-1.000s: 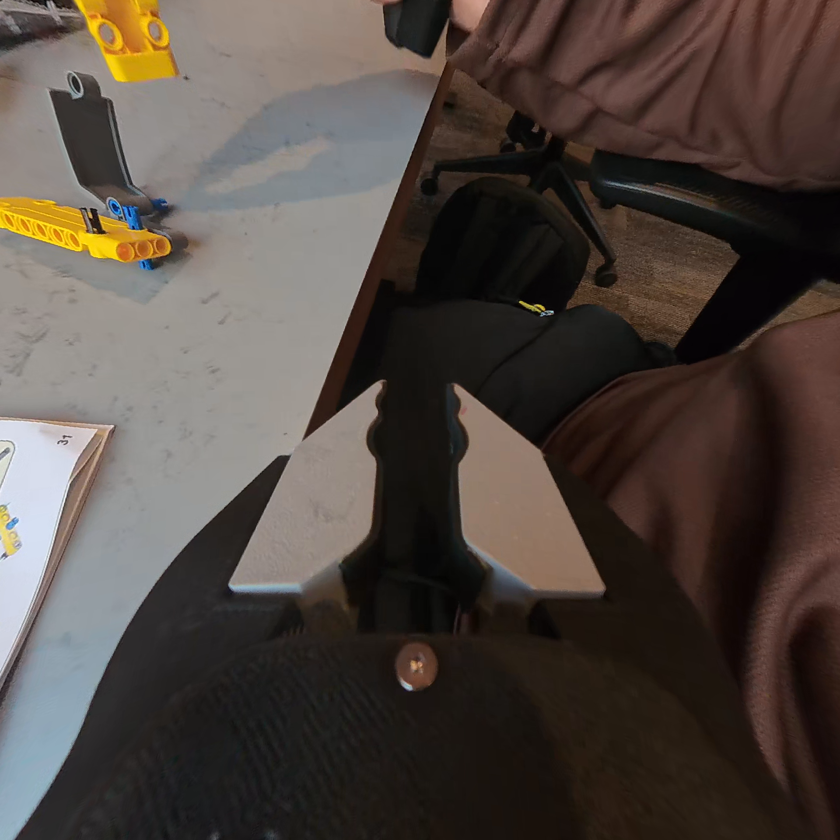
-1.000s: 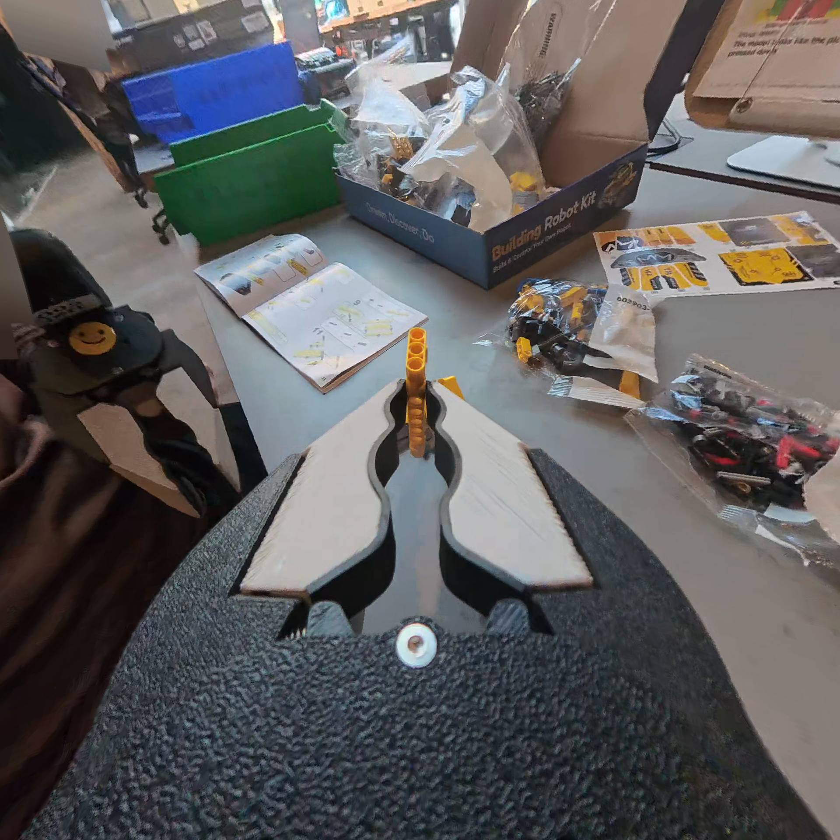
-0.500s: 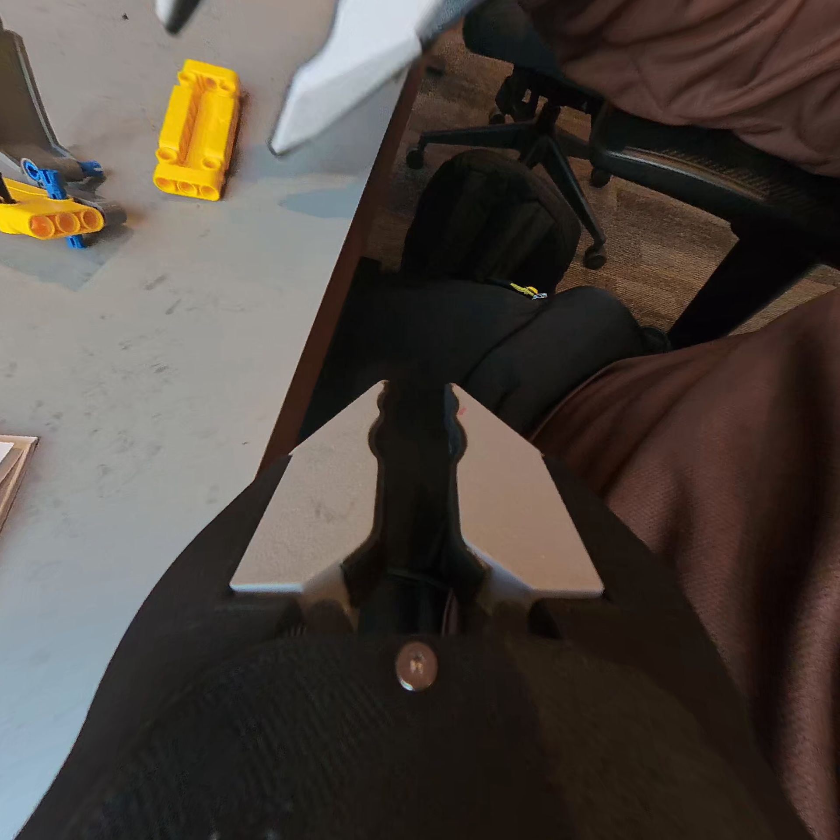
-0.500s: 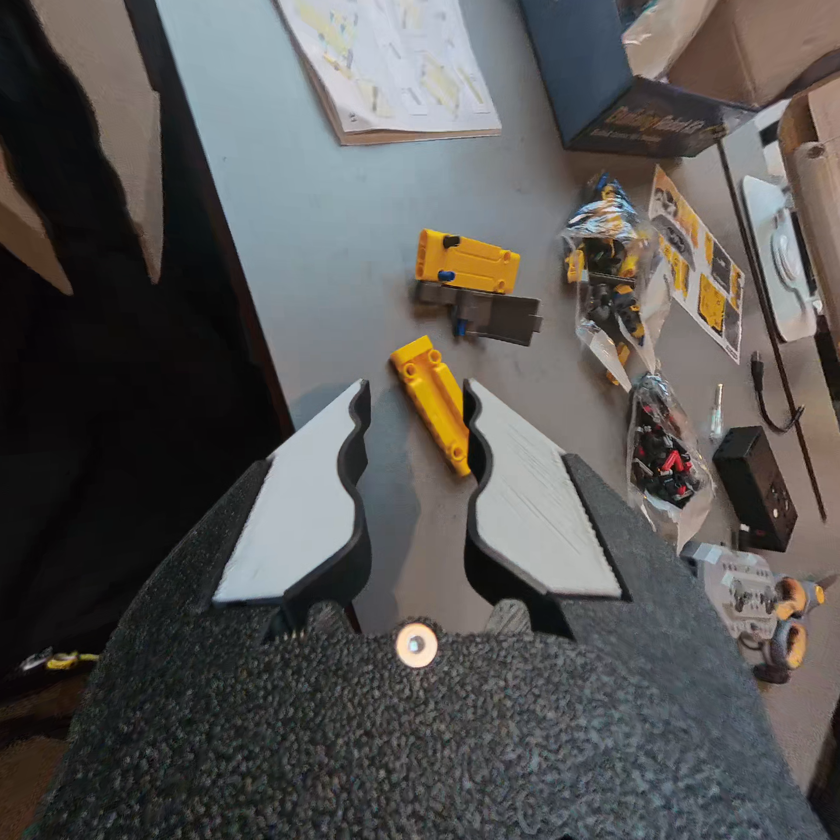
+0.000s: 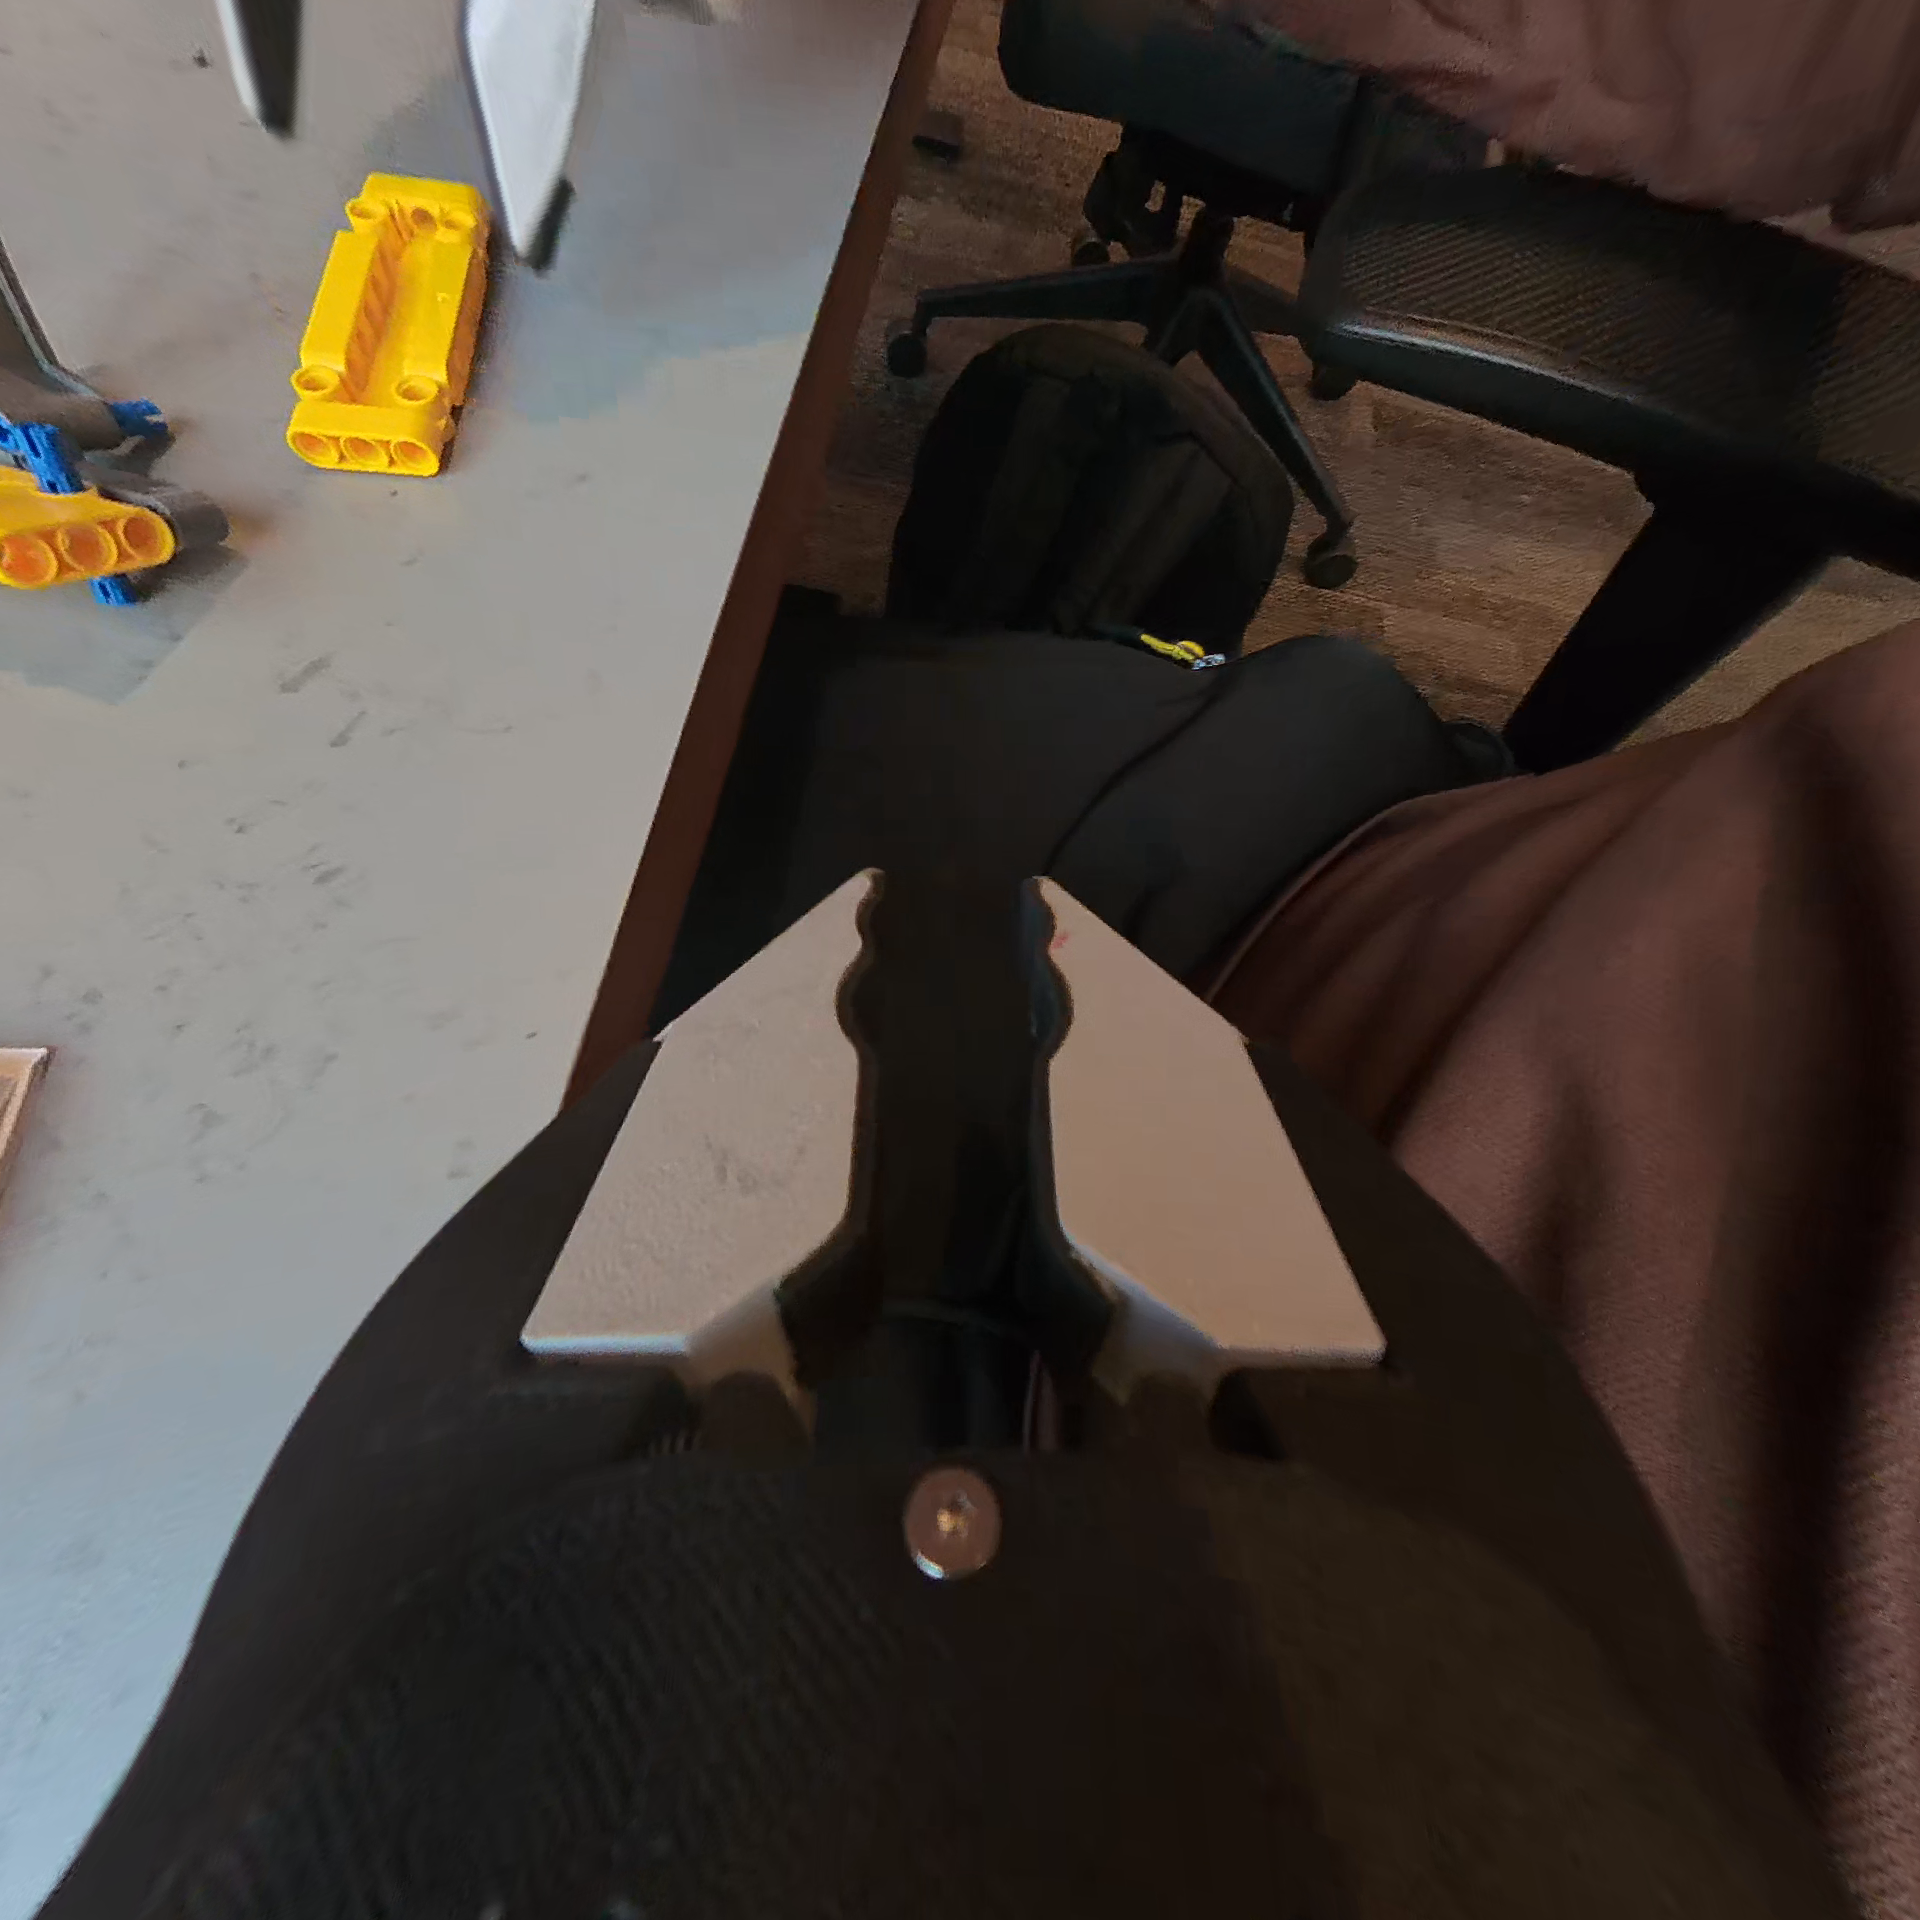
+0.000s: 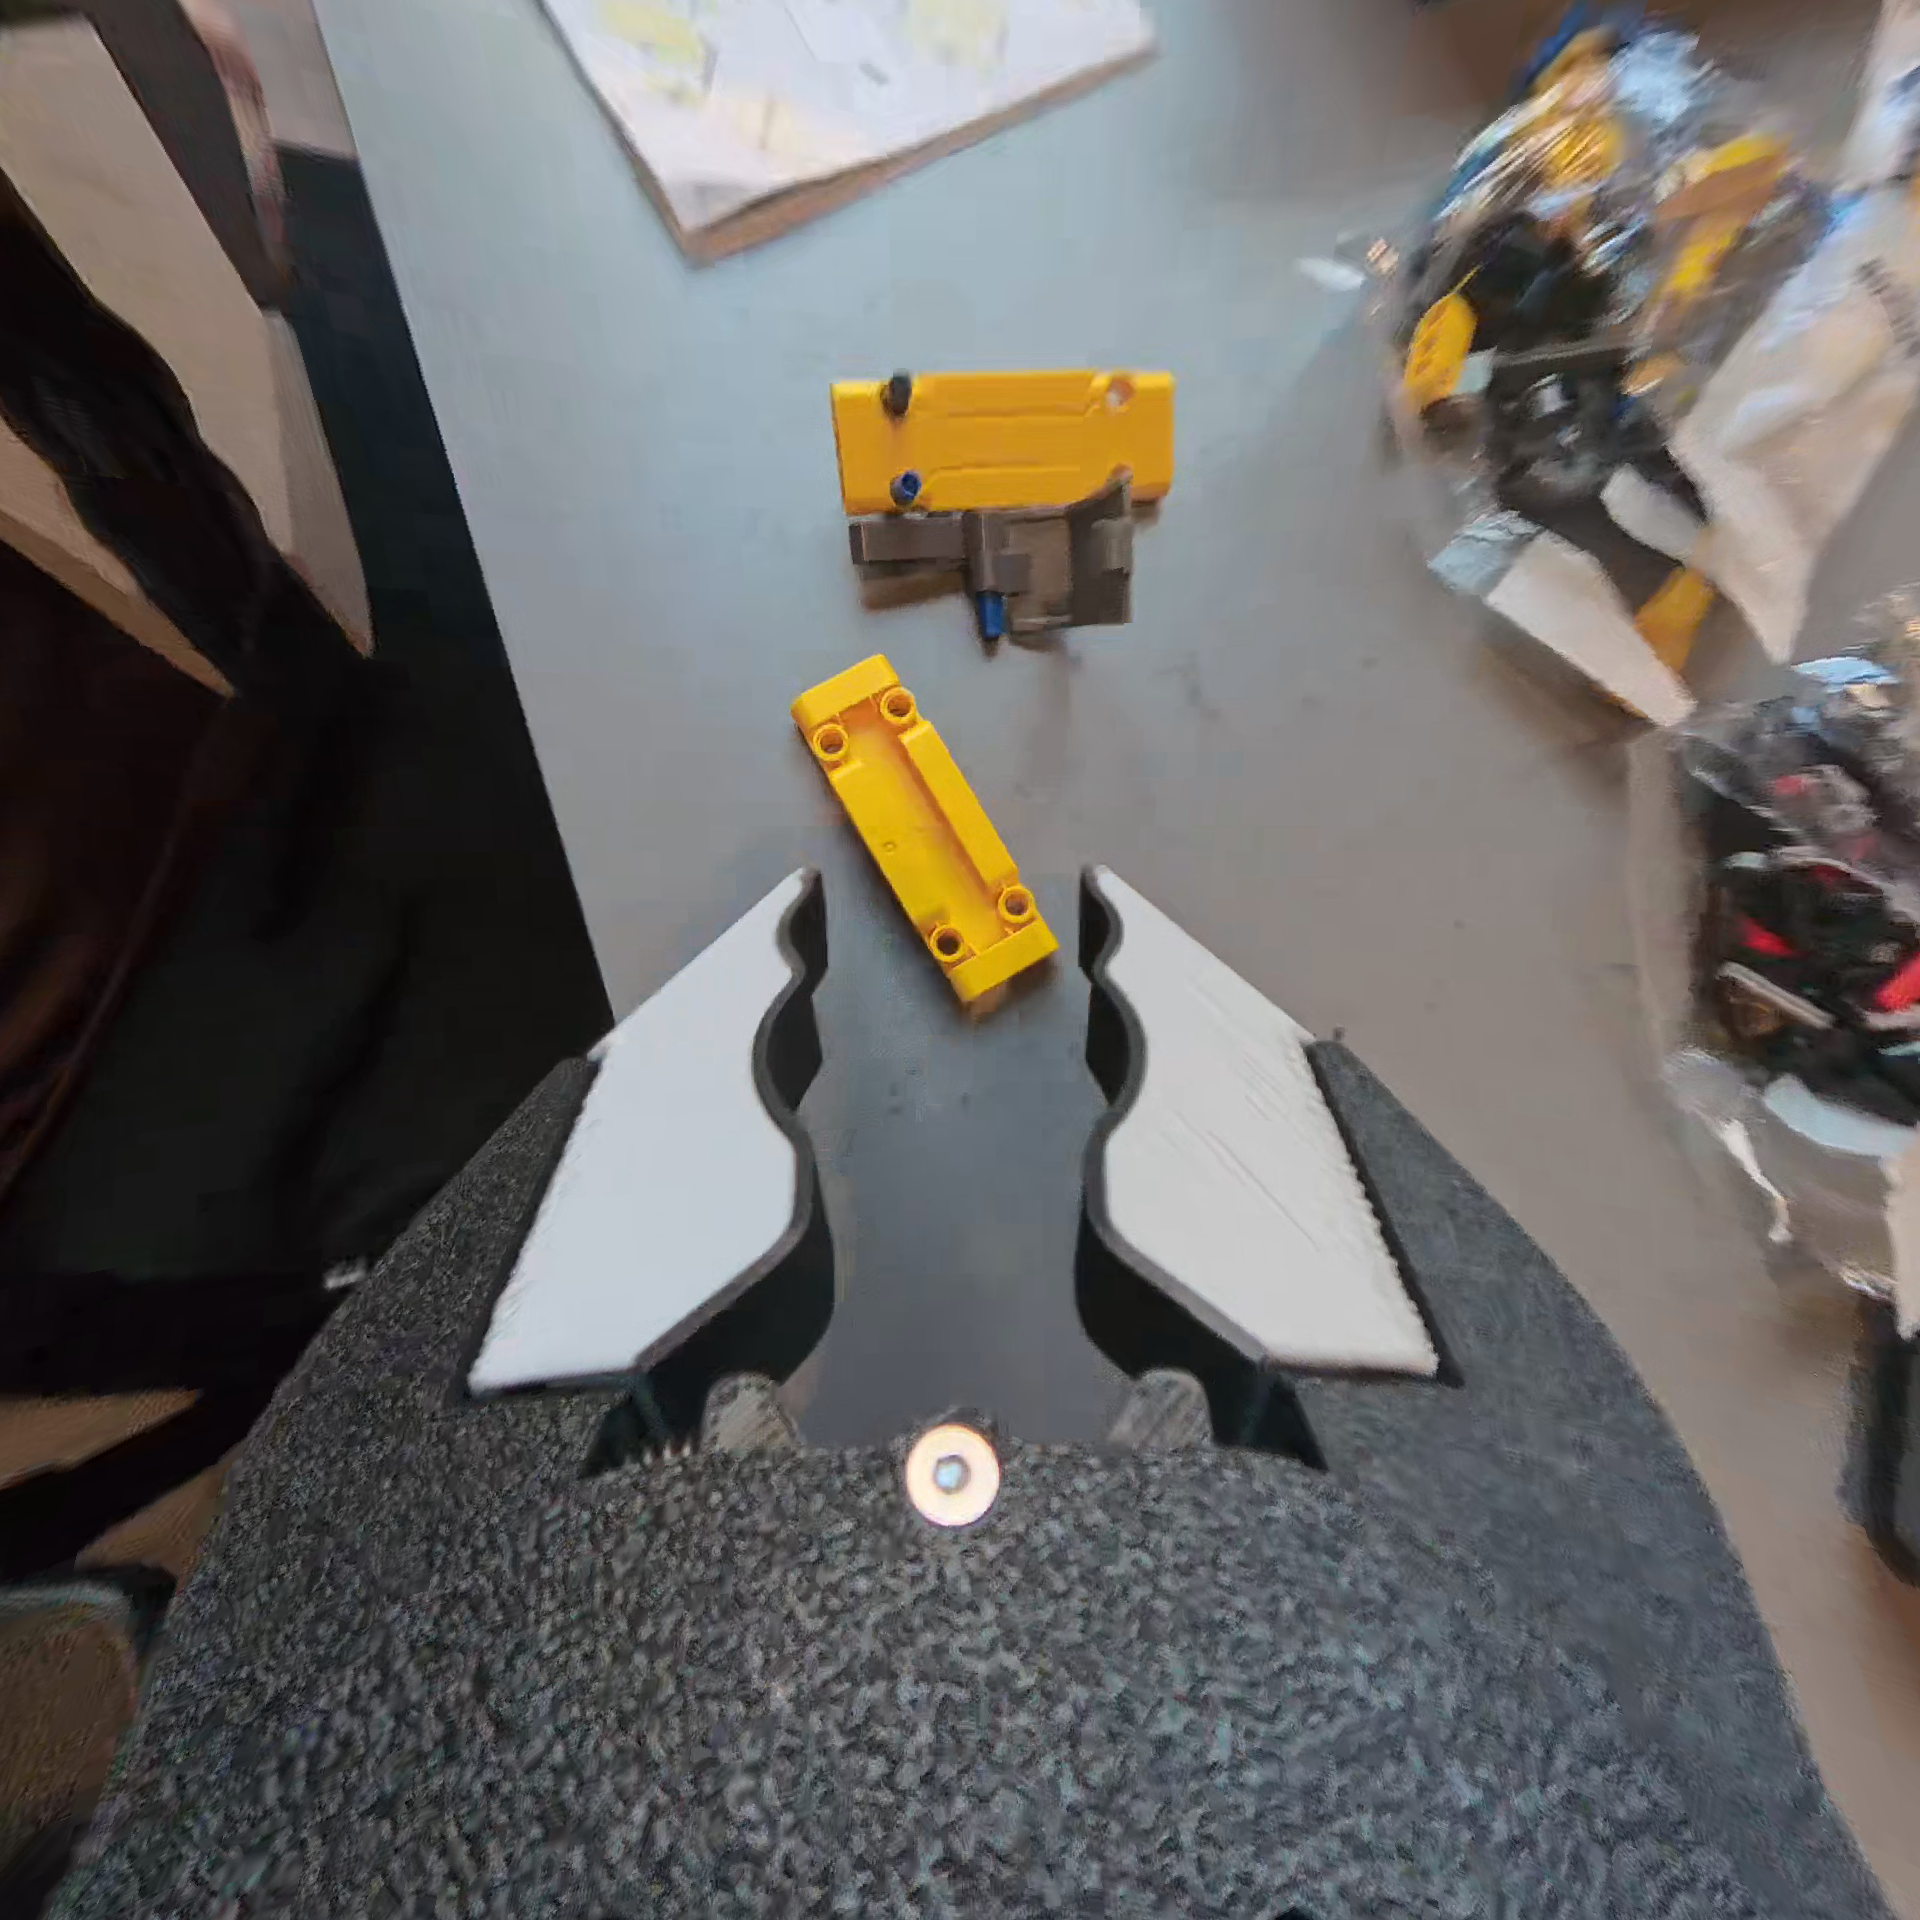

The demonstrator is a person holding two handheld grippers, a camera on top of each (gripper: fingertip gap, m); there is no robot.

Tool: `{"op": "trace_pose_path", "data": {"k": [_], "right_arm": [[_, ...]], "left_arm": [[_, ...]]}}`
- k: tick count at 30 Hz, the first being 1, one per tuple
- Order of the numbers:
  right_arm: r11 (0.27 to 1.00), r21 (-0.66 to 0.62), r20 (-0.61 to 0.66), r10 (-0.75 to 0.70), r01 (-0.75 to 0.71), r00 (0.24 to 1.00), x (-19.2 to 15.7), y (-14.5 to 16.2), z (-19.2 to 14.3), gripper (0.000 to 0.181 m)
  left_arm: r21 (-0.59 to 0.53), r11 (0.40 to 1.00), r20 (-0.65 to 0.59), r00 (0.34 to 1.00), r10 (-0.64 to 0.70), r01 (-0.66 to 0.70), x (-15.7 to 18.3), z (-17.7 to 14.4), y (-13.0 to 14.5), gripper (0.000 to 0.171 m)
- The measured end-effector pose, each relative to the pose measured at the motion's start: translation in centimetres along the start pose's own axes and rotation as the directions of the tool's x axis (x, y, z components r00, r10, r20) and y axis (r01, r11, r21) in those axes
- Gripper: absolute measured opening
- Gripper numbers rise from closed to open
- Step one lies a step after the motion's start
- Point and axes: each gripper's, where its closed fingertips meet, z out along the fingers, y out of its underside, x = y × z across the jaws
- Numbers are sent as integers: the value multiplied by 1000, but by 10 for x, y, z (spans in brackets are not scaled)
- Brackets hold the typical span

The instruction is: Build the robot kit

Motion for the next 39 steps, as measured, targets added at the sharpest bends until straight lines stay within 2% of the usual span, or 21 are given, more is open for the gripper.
{"op": "trace_pose_path", "data": {"k": [2, 4, 9, 11, 13, 16, 20, 22, 23, 25, 26, 27, 28, 29, 30, 33, 36, 38, 39], "right_arm": [[997, -83, 61, 2, 3, 998, -2, 10, 10, 50], [996, -82, 119, 39, -29, 992, -8, 6, 12, 27], [990, -41, 156, 136, -131, 978, -26, -4, 12, 27], [980, -1, 211, 194, -199, 958, -36, -13, 9, 26], [965, 34, 271, 242, -261, 931, -47, -23, 5, 26], [953, 46, 304, 273, -300, 913, -56, -30, 3, 26], [935, 73, 339, 303, -346, 891, -60, -37, -4, 26], [923, 95, 369, 315, -373, 875, -61, -41, -7, 27], [917, 101, 376, 323, -385, 869, -61, -42, -7, 26], [910, 108, 355, 341, -401, 870, -56, -42, -6, 26], [908, 131, 331, 338, -398, 881, -52, -44, -7, 26], [910, 176, 294, 316, -376, 902, -48, -48, -10, 9], [913, 228, 251, 280, -338, 927, -45, -53, -16, 16], [922, 260, 214, 235, -287, 948, -45, -56, -22, 26], [940, 260, 179, 179, -222, 967, -49, -56, -25, 32], [986, 162, -23, -28, 31, 999, -53, -47, -18, 47], [965, 28, -252, -246, 261, 936, -45, -50, -9, 42], [936, -41, -264, -348, 350, 900, -52, -52, -1, 36], [923, -79, -240, -385, 377, 891, -56, -50, 3, 26]], "left_arm": [[8, 1000, 22, 999, 24, -25, -2, -2, -2, 24], [24, 999, 51, 998, 40, -41, -6, -6, -7, 26], [70, 984, 226, 964, 142, -162, -44, -28, -40, 28], [20, 959, 322, 910, 261, -282, -62, -34, -51, 30], [-55, 909, 424, 815, 395, -412, -80, -35, -62, 30], [-102, 844, 411, 750, 517, -526, -77, -23, -74, 31], [-161, 792, 362, 711, 602, -589, -68, -6, -68, 31], [-173, 790, 359, 710, 606, -588, -67, 0, -66, 25], [-174, 794, 366, 710, 602, -583, -68, 1, -66, 14], [-166, 827, 399, 730, 554, -537, -75, 2, -66, 10], [-131, 874, 393, 785, 479, -468, -76, 2, -66, 5], [-71, 929, 352, 862, 363, -363, -73, 4, -66, 5], [-2, 974, 256, 942, 219, -226, -66, 7, -66, 5], [51, 996, 139, 988, 64, -72, -59, 7, -69, 5], [85, 994, 33, 997, -68, 65, -56, 6, -72, 5], [83, 948, -146, 945, -293, 307, -61, -1, -75, 5], [6, 914, -276, 879, -388, 405, -52, -2, -69, 5], [-35, 894, -303, 847, -436, 448, -49, 1, -64, 5], [-46, 884, -306, 836, -456, 465, -51, 2, -62, 6]]}}
